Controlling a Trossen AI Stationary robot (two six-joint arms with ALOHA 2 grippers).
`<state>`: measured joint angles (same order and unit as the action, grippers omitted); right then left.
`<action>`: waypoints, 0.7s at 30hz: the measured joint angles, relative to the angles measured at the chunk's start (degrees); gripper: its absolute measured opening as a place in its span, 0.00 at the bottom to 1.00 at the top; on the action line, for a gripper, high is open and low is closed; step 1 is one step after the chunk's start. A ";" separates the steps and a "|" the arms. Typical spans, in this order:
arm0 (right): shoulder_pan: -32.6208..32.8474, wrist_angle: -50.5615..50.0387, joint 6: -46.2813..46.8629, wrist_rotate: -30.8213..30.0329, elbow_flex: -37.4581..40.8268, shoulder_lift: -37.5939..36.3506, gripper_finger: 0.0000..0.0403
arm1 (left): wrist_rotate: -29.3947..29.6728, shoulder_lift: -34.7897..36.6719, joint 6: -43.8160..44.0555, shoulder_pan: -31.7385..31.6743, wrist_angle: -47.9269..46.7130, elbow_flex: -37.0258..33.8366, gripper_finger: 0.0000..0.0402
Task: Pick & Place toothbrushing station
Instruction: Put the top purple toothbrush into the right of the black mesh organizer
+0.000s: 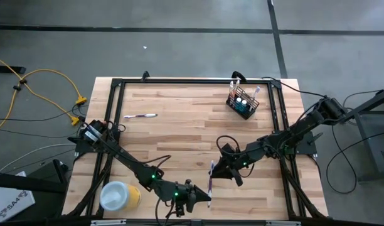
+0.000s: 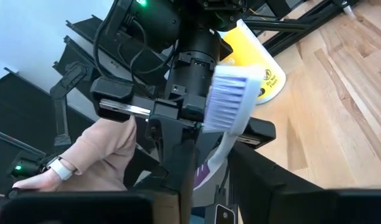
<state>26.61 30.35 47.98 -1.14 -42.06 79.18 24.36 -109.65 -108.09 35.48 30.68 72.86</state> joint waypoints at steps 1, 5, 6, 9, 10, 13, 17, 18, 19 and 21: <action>0.00 0.00 -0.04 -0.01 0.01 0.00 0.20 | 0.00 0.00 0.00 0.04 0.01 0.00 0.02; 0.00 -0.02 -0.17 -0.12 0.02 0.02 0.13 | 0.00 0.02 -0.02 0.05 0.04 0.00 0.02; 0.00 0.00 -0.17 -0.18 0.01 0.02 0.12 | 0.00 0.02 -0.02 0.05 0.04 0.00 0.03; 0.00 0.08 0.10 -0.09 0.02 0.02 0.06 | 0.01 0.04 -0.04 0.05 -0.03 0.00 0.03; 0.00 0.14 0.30 0.03 0.02 0.02 0.04 | 0.02 0.04 -0.07 0.05 -0.14 0.00 0.03; 0.00 0.17 0.52 0.53 0.02 0.02 0.03 | 0.00 0.04 -0.18 0.09 -0.15 0.00 0.03; 0.00 0.17 0.53 0.69 0.02 0.02 0.02 | 0.00 0.04 -0.31 0.09 -0.17 0.00 0.03; 0.00 0.17 0.53 0.72 0.00 0.02 0.02 | 0.00 0.04 -0.31 0.09 -0.15 0.00 0.03; 0.00 0.17 0.53 0.72 0.02 0.02 0.02 | 0.00 0.04 -0.31 0.09 -0.17 0.00 0.03; 0.00 0.16 0.53 0.77 0.01 0.02 0.02 | 0.00 0.04 -0.31 0.09 -0.15 0.00 0.03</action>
<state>26.61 30.51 48.51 -0.37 -42.05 79.20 24.36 -109.60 -108.40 35.57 30.52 72.86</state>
